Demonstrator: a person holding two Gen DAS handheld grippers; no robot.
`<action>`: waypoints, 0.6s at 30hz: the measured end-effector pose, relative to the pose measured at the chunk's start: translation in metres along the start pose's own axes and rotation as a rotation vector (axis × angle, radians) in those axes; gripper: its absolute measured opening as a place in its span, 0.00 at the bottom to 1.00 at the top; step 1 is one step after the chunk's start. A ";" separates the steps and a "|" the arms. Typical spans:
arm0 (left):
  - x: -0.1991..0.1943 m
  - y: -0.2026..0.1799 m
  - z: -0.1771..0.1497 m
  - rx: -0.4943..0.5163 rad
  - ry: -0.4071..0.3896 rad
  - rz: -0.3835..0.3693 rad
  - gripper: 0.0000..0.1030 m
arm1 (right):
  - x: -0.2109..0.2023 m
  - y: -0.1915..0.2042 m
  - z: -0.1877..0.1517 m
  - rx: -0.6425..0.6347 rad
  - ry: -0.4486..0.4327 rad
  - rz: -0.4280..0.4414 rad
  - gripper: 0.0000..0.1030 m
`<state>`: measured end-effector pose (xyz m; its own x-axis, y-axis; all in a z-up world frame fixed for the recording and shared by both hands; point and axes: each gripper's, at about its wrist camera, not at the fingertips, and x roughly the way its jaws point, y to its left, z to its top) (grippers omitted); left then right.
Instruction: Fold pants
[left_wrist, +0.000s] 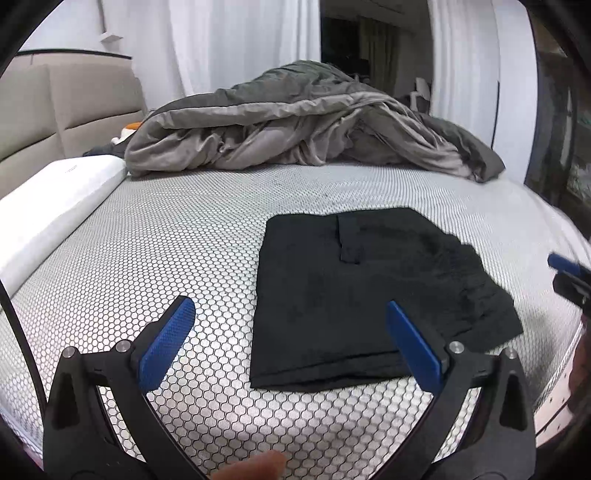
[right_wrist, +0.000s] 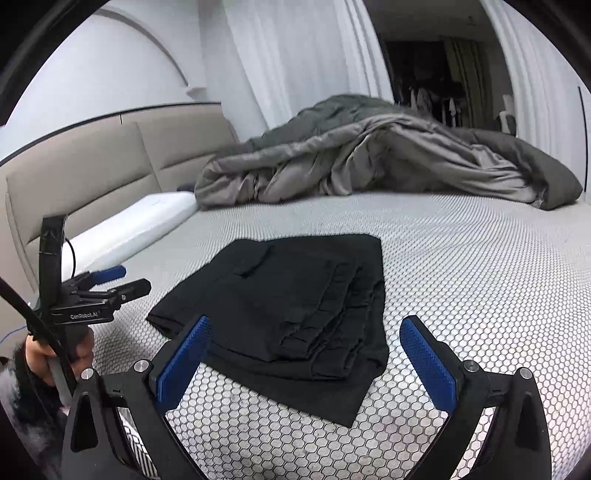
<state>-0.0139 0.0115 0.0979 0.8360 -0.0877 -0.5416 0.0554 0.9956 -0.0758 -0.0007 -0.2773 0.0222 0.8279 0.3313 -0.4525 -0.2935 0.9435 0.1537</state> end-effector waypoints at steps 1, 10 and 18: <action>0.003 0.003 0.002 -0.008 -0.004 -0.006 0.99 | -0.001 0.000 0.000 0.007 -0.005 0.000 1.00; -0.014 -0.001 0.008 0.013 -0.104 0.006 0.99 | 0.004 0.001 -0.001 0.014 -0.008 0.000 1.00; -0.028 0.007 0.011 -0.013 -0.127 0.000 0.99 | 0.006 0.007 0.000 -0.012 -0.020 0.006 1.00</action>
<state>-0.0307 0.0208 0.1216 0.8984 -0.0816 -0.4315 0.0489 0.9951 -0.0865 0.0020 -0.2685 0.0202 0.8355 0.3367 -0.4343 -0.3036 0.9415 0.1459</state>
